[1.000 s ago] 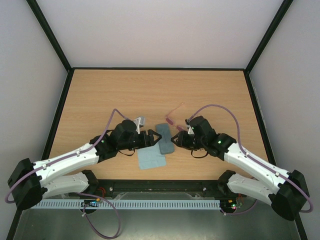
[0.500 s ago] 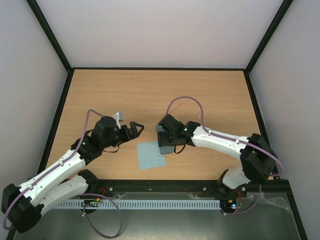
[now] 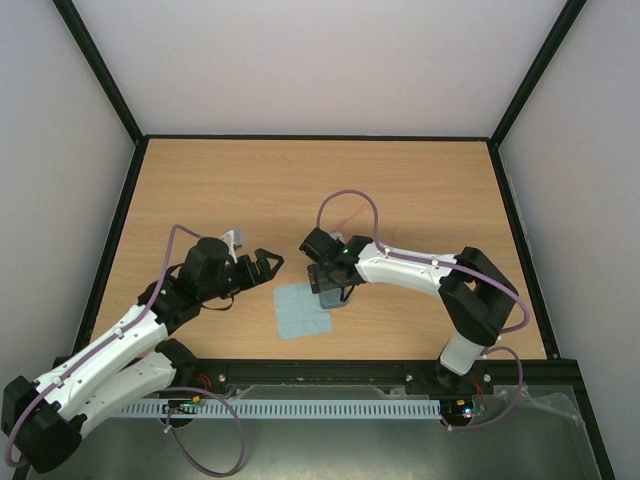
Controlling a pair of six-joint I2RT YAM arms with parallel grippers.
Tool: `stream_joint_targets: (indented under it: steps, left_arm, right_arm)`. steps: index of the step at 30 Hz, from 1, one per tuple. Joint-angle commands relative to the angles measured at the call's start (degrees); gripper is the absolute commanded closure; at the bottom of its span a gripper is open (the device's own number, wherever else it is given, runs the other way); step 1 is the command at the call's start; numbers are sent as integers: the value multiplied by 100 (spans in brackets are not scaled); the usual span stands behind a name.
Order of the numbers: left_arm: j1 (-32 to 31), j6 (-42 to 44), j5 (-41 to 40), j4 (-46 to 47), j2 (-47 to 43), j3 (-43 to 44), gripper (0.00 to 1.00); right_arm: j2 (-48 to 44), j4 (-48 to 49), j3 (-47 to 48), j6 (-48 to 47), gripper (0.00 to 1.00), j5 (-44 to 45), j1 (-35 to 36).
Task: Organize the sunglasses
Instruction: Pick up the sunglasses case from the center of the board.
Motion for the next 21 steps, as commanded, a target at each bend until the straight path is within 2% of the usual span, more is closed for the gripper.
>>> stream_joint_targets:
  steps: [1,5,12,16,21]
  left_arm:
    - [53,102,107,-177,-42,-14,0]
    - [83,135,107,-234,-52,29,0]
    - [121,146,149,-251,-59,41,1]
    - [128,147,160,-237,-63,22,1]
    - [134,121,234,-138,-38,-83,0]
  right_arm:
    - [215,-237,250,-170,14,134,42]
    - [370,-209,331,-197,20,137,42]
    - [498,-147,329,-223,24,117,44]
    - [540,-104,336,-236,32,102,45]
    - [503,-132,366,-277,50,96,41]
